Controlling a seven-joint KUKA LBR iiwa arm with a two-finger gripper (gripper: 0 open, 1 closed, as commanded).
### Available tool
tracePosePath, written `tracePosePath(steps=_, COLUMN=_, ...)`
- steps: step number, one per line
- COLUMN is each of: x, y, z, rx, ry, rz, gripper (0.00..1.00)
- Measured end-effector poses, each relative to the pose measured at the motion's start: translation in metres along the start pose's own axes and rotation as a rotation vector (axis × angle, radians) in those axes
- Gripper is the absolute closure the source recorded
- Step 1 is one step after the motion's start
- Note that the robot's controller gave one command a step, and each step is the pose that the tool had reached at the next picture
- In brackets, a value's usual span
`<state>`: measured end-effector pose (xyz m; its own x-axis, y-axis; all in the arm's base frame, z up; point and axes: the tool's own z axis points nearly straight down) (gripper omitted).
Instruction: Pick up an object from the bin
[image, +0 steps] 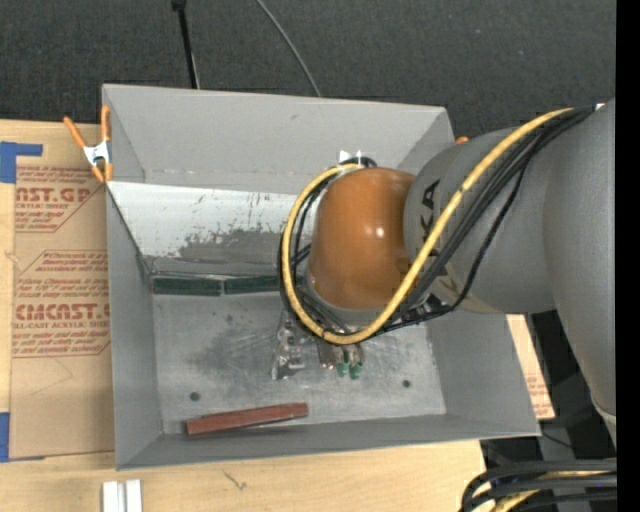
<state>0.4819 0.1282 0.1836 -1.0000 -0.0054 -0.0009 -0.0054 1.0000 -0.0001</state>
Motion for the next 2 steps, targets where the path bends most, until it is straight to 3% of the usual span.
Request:
tracePosePath(steps=1, x=0.0, y=0.0, z=0.0, rx=0.0, ry=0.0, rz=0.0, gripper=0.0)
tracePosePath(steps=2, x=0.0, y=0.0, z=0.0, rx=0.0, ry=0.0, rz=0.0, gripper=0.0)
